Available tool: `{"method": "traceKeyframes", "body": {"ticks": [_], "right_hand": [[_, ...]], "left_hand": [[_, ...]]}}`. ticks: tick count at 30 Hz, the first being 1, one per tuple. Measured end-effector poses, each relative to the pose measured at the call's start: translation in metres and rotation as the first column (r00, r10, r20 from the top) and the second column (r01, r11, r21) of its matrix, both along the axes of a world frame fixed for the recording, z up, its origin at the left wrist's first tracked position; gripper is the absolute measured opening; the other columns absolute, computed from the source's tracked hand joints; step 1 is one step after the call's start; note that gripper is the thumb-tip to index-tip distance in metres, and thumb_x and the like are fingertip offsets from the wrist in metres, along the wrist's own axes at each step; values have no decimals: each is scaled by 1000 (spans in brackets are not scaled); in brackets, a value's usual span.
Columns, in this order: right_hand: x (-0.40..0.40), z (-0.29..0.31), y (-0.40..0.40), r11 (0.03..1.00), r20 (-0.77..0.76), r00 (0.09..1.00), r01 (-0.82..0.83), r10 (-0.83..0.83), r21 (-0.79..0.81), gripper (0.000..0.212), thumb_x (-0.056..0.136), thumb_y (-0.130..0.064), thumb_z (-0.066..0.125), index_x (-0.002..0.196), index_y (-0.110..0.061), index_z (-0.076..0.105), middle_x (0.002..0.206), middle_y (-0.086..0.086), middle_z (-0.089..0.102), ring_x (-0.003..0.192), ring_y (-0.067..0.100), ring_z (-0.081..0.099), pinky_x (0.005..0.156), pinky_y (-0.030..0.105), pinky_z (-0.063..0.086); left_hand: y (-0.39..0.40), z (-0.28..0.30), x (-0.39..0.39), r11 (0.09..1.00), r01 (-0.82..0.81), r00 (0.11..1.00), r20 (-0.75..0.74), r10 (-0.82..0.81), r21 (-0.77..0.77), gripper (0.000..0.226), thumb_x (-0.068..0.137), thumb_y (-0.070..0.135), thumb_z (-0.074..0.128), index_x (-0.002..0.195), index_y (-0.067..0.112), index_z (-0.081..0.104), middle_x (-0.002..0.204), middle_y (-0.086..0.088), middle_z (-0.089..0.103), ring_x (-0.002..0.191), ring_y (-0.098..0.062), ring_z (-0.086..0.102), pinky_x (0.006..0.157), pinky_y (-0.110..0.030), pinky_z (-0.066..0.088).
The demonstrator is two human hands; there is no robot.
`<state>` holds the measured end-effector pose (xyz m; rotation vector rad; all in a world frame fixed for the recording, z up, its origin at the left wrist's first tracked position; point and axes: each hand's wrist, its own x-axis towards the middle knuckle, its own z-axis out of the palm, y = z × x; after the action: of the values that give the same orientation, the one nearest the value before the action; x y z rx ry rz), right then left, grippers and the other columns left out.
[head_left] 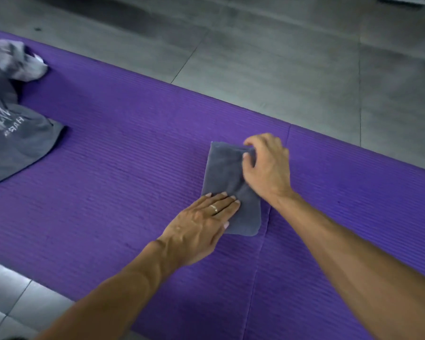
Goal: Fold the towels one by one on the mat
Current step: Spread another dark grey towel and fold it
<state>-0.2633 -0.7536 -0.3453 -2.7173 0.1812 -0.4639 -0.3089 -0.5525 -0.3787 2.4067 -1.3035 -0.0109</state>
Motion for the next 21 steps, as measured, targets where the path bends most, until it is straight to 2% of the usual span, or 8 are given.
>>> {"method": "traceKeyframes", "body": {"ticks": [2,5,9,11,13,15,17,21], "right_hand": [[-7,-8,8,922,-25,926,-372,377,110,30,93,-24,47,116,-19,65,134,1,55,129,18,45,107,36,32],[-3,-22,-1,803,-310,741,-555,596,219,46,101,-38,26,138,-29,52,156,-10,31,146,3,13,119,33,5],[30,-33,-35,805,-509,727,-584,461,-105,55,99,-56,7,151,-41,5,160,-14,-9,146,7,-17,118,45,-14],[51,-27,-48,886,-565,769,-444,299,-135,55,100,-56,12,152,-41,4,162,-7,-10,148,15,-16,117,53,-14],[53,-20,-45,865,-460,851,-411,252,-287,54,103,-49,20,154,-34,12,163,2,-4,150,21,-7,118,56,-7],[33,-15,-30,836,-309,863,-482,400,-262,51,103,-34,28,152,-25,25,162,6,13,150,23,9,118,53,6],[3,-20,-23,790,-318,779,-600,541,-126,51,100,-33,26,149,-22,35,160,3,24,148,19,18,118,47,13],[-10,-22,-45,805,-519,756,-560,399,-197,64,96,-56,7,154,-31,9,159,-16,-4,148,8,-9,119,54,-3]], "left_hand": [[6,-10,-2,999,-6,1000,0,6,40,51,100,30,36,148,14,35,151,-2,40,143,-15,29,116,-40,29],[7,-17,-4,999,-10,1000,24,9,37,53,100,34,37,149,14,33,153,-1,36,145,-17,26,118,-39,23],[7,-23,-2,999,-33,999,0,33,-1,57,98,43,43,149,18,34,153,1,36,146,-16,24,119,-40,22],[5,-23,-1,999,-32,999,-6,33,29,64,94,51,48,148,19,36,152,2,38,145,-16,26,117,-42,26],[3,-22,3,998,-22,1000,-2,22,58,69,90,55,51,147,19,38,151,2,41,143,-16,30,116,-43,29],[3,-21,5,995,-7,1000,4,7,97,72,87,57,51,147,20,39,150,2,42,142,-16,32,116,-41,29],[3,-18,8,991,3,999,41,-9,133,73,86,58,48,147,20,38,149,2,43,142,-16,33,117,-38,25],[-11,-4,4,992,-50,990,133,34,118,74,74,52,72,134,13,54,136,-4,58,130,-22,50,110,-40,38]]}}
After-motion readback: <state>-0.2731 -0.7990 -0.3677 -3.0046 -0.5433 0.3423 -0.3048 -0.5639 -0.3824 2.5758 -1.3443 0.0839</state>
